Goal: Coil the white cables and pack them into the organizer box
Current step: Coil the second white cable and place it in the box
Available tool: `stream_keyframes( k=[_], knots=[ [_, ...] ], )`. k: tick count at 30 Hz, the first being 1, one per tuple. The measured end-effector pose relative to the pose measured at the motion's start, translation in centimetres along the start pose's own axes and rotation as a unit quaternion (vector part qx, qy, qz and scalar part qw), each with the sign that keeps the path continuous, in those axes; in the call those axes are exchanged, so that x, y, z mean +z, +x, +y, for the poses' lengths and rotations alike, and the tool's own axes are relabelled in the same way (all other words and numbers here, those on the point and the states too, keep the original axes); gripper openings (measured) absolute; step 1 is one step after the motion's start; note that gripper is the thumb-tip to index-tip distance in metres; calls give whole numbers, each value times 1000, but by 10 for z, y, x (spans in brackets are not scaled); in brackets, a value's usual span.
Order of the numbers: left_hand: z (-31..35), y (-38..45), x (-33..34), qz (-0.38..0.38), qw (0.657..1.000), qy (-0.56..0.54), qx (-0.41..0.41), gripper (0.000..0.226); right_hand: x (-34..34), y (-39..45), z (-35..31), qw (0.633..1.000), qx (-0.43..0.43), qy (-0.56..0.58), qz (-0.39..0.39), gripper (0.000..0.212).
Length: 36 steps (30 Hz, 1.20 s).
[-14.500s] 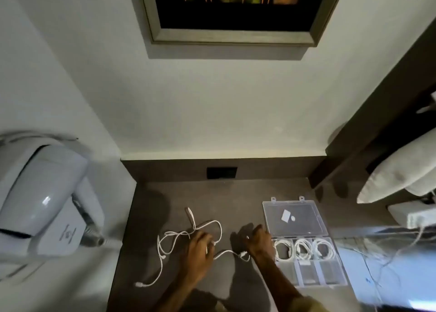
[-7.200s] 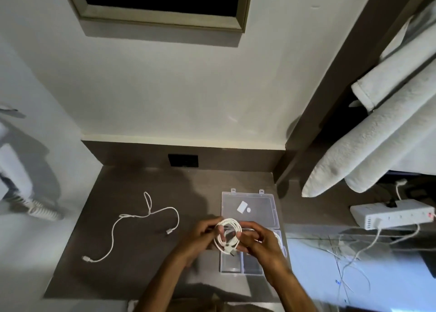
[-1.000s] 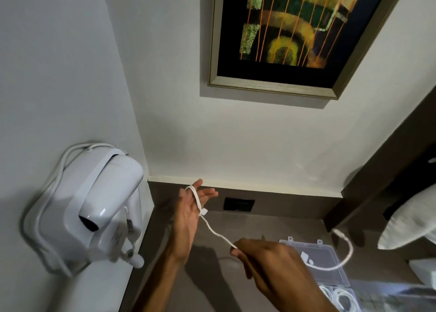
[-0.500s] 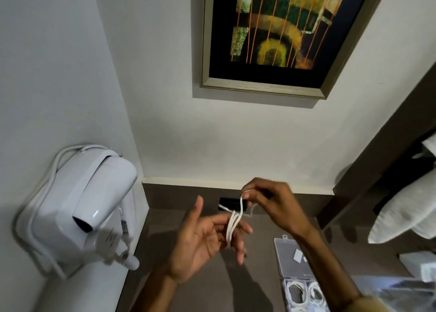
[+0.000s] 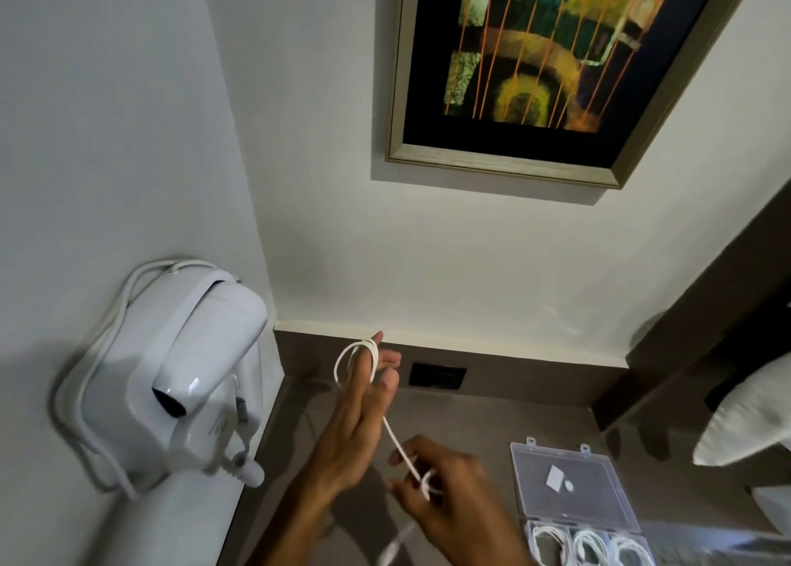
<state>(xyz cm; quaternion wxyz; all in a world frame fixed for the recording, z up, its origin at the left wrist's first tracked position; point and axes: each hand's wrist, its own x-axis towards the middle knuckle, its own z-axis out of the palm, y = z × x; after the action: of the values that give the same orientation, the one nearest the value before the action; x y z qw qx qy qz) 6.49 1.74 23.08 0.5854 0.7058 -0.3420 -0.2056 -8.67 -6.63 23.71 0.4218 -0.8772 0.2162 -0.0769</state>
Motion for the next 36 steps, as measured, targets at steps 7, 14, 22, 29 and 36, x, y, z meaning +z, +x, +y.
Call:
stream_keyframes(
  k=[7, 14, 22, 29, 36],
  knots=[
    [7, -16, 12, -153, 981, 29, -119, 78, -82, 9, -24, 950, -190, -226, 99, 16],
    [39, -15, 11, -309, 893, -320, -71, 115, -86, 65, 21, 981, -108, 158, 28, 18],
    [39, -14, 0, -273, 897, -341, -66, 112, -13, 54, 60, 928, -19, 369, 54, 41],
    [33, -13, -19, -285, 925, -242, -61, 109, -30, 51, 75, 908, 36, 400, 120, 41],
    [40, -3, -10, -189, 896, -396, -62, 99, 6, 36, 59, 975, -4, 223, 16, 23]
  ],
)
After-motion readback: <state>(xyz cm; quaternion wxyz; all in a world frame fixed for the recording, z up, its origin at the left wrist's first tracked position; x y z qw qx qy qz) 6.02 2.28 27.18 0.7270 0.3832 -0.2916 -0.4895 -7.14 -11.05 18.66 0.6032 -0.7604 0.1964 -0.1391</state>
